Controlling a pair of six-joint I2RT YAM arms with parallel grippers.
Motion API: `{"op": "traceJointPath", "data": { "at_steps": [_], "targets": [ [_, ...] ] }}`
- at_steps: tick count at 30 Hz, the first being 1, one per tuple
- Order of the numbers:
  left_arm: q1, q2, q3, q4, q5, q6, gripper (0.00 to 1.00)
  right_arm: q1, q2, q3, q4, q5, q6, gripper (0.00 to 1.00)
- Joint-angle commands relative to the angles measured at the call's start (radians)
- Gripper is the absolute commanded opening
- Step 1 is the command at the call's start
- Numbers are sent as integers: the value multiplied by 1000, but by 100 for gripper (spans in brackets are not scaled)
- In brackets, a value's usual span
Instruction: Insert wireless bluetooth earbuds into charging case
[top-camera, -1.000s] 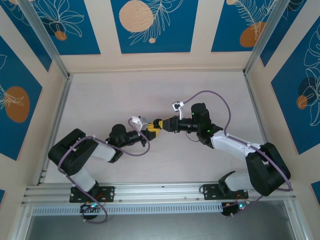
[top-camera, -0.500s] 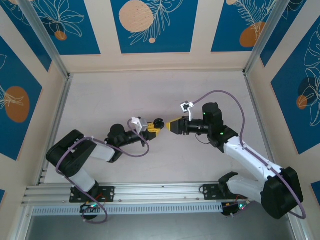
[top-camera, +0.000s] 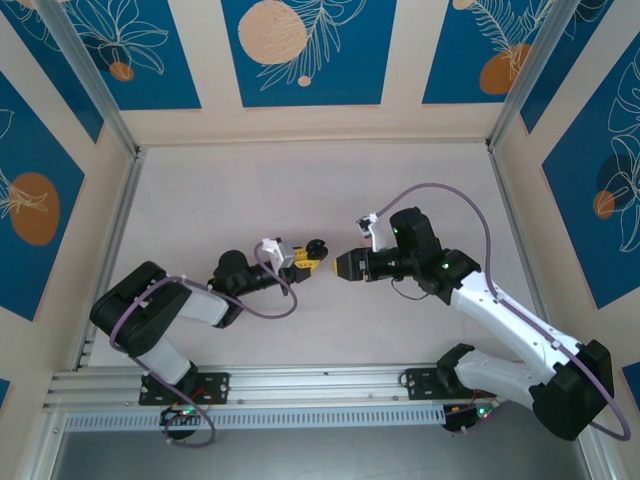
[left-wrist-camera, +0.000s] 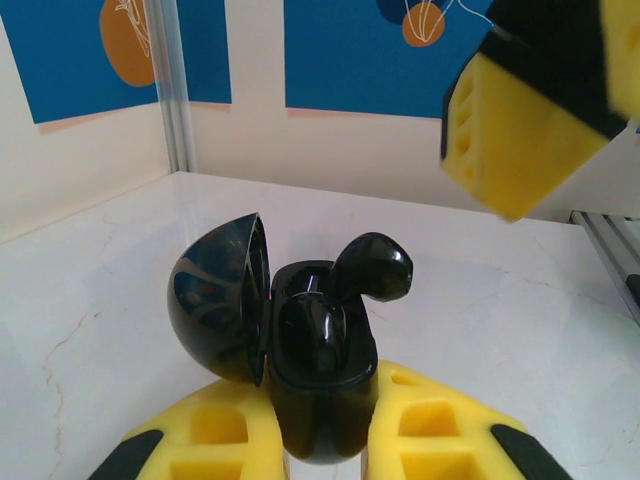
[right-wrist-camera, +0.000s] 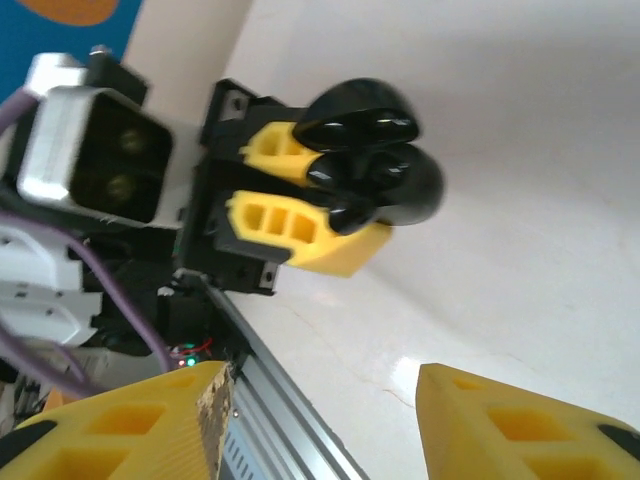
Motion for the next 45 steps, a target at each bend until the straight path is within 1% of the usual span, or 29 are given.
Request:
{"op": "traceJointPath", "data": {
  "at_steps": [1,8,24,36,45],
  "targets": [
    [-11,-18,-13,44,-2,23,14,19,38,50,-71,80,33,57],
    [-11,-21,-13,44,-10,23,14,47,127,117,-37,78,2,59],
    [-11,-27,-7,44,-2,10,14,49,227,169,-26,94,-45,61],
    [-11,-44,-12,44,-4,4,14,18,220,148,-9,103,-40,60],
    [-11,-46,-15,44,-3,3,14,-3,205,136,12,84,-39,60]
  ]
}}
